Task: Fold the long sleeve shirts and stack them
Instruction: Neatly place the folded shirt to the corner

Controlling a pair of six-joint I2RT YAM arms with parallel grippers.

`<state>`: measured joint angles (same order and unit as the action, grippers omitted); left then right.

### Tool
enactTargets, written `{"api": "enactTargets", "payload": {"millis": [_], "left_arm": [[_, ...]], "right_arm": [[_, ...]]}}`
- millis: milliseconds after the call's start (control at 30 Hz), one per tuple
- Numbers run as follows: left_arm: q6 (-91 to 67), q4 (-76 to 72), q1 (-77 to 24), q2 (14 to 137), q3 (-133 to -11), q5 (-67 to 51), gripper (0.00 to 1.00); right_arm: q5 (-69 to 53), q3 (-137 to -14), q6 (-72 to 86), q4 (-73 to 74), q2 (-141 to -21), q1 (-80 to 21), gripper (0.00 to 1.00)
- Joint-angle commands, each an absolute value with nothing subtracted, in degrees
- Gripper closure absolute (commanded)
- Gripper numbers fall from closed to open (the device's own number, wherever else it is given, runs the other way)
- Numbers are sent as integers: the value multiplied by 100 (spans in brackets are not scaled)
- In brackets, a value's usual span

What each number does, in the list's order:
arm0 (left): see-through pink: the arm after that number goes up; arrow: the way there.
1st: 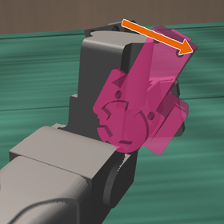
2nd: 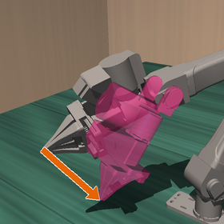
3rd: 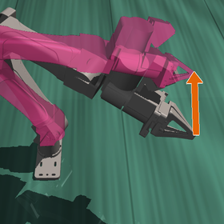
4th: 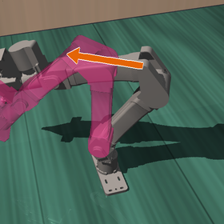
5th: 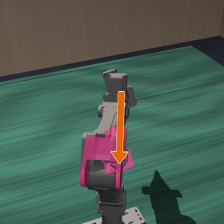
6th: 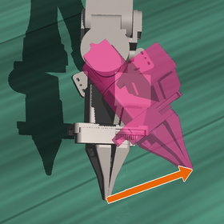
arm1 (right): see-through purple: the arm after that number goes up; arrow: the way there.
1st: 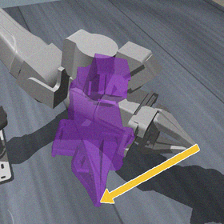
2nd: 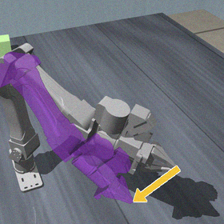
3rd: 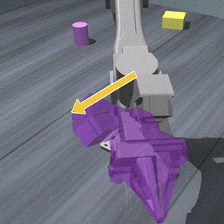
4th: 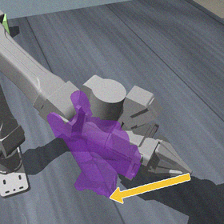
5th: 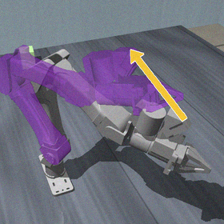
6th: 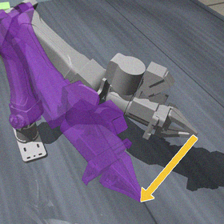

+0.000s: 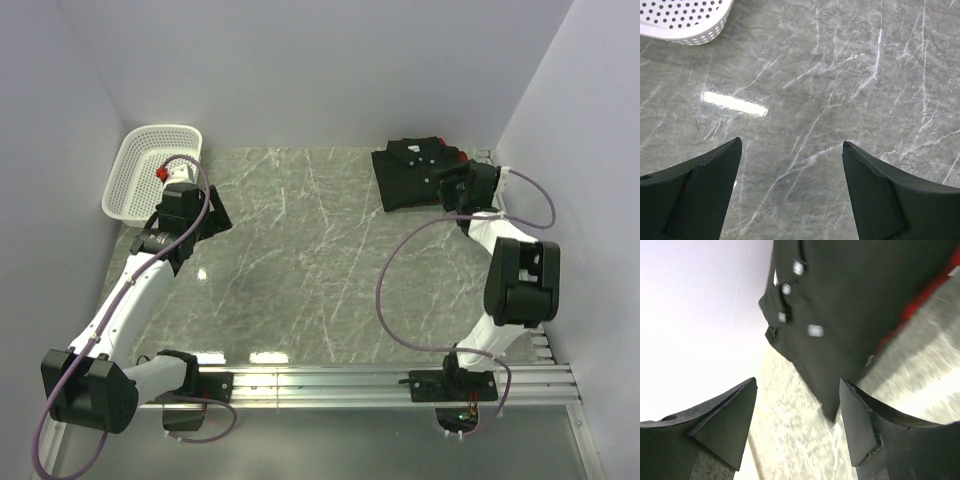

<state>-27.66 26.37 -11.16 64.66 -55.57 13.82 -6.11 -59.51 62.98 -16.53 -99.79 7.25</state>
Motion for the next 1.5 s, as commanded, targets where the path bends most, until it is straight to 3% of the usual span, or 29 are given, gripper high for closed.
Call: {"api": "enactTargets", "payload": {"millis": [0,167,467,767,1167,1333,1467], "left_arm": [[-2663,2514,-1090,6381,-5563,1362,12],[-2663,2514,-1090,6381,-5563,1371,12],[-2646,2514,-1090,6381,-5555,1450,13],[-2637,2531,-1090,6434,-5563,1512,13],[-2654,2522,-1090,6267,-5555,1512,12],[-2707,2522,-1081,6039,-5555,1652,7],[-2760,2487,-1081,5749,-5563,1889,1]], "right_arm": [[-80,-5827,5793,-739,-9275,685,28],[-9,-6212,5459,-728,-9017,686,35],[-457,-7171,5835,-1845,-10554,957,41],[-176,-6575,6364,-2137,-11215,1248,41],[-299,-6583,4581,-1319,-9627,958,38],[358,-6775,3159,-49,-8606,467,19],[1194,-7259,2479,1307,-7527,27,14]]}}
